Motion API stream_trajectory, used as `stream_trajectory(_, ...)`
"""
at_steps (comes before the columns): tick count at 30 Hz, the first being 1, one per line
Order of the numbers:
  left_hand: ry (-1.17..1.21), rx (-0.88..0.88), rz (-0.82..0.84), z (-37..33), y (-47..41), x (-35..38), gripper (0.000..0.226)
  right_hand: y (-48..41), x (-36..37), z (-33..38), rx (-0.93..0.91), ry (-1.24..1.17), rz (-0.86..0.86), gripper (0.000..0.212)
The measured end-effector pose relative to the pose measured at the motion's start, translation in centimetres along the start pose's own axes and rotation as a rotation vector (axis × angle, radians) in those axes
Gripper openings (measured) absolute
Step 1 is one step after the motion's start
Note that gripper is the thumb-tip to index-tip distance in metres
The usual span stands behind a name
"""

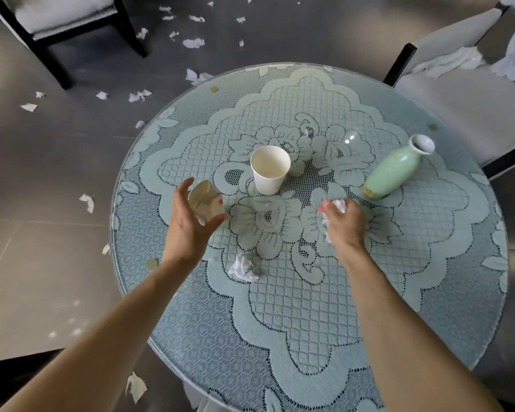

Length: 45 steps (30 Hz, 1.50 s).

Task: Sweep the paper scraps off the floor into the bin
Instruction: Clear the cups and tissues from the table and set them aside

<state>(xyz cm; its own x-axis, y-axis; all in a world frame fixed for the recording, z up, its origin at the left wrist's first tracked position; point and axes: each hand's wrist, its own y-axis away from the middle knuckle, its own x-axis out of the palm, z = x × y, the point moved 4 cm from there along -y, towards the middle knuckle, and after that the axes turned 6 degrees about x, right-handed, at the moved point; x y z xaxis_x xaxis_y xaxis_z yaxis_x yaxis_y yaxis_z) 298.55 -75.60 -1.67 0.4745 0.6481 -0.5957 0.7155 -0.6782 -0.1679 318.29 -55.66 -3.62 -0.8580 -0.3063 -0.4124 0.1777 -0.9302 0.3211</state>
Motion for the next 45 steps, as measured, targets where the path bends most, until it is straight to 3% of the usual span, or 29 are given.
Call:
stream_trajectory(6, 0.005, -0.002, -0.018, -0.2, 0.6, -0.3, 0.087, 6.8, 4.5, 2.7, -0.092, 0.097, 0.443, 0.022)
stream_trajectory(8, -0.001, 0.000, -0.026, 0.0, 1.0, -0.5, 0.087, 9.0, 6.2, 2.5, -0.162, 0.188, 0.509, 0.038)
stream_trajectory(11, 0.003, -0.003, -0.023, 0.6, 1.5, -0.8, 0.087, 10.8, 7.8, 0.8, -0.330, 0.428, 0.456, 0.069)
stream_trajectory(14, 0.011, -0.009, -0.023, 0.7, 1.9, -1.1, 0.088, 11.8, 9.0, -2.1, -0.535, 0.828, 0.312, 0.076)
stream_trajectory(15, 0.005, -0.005, -0.024, 0.6, 2.0, -1.1, 0.088, 11.9, 9.2, -2.8, -0.631, 0.909, 0.226, 0.069)
stream_trajectory(17, 0.002, 0.001, -0.023, 0.4, 2.0, -1.3, 0.087, 11.8, 9.2, -3.3, -0.742, 0.874, 0.123, 0.038)
stream_trajectory(20, 0.004, -0.009, -0.019, 0.5, 2.0, -1.5, 0.086, 10.6, 8.6, -2.5, -0.680, 0.589, 0.155, 0.014)
stream_trajectory(23, 0.004, -0.022, -0.017, 0.4, 1.7, -1.5, 0.086, 8.5, 6.5, 0.1, -0.459, 0.302, 0.059, 0.029)
stream_trajectory(27, 0.023, -0.017, -0.029, -0.4, 0.8, -1.4, 0.086, 5.1, 5.2, 5.3, -0.174, -0.024, 0.018, 0.030)
stream_trajectory(30, 0.057, -0.026, -0.043, -0.9, -0.1, -1.5, 0.087, 2.5, 5.0, 8.7, -0.094, -0.305, 0.017, 0.034)
stream_trajectory(38, 0.078, -0.062, -0.068, 0.1, -2.4, -1.9, 0.090, -1.8, 8.2, 12.7, -0.269, -0.101, 0.070, 0.032)
stream_trajectory(42, 0.076, -0.089, -0.074, 0.6, -3.3, -1.7, 0.091, -1.4, 10.4, 11.8, -0.489, 0.210, 0.099, 0.031)
stream_trajectory(45, 0.078, -0.087, -0.060, 0.6, -3.6, -1.5, 0.091, -1.6, 11.3, 11.0, -0.697, 0.515, -0.018, 0.044)
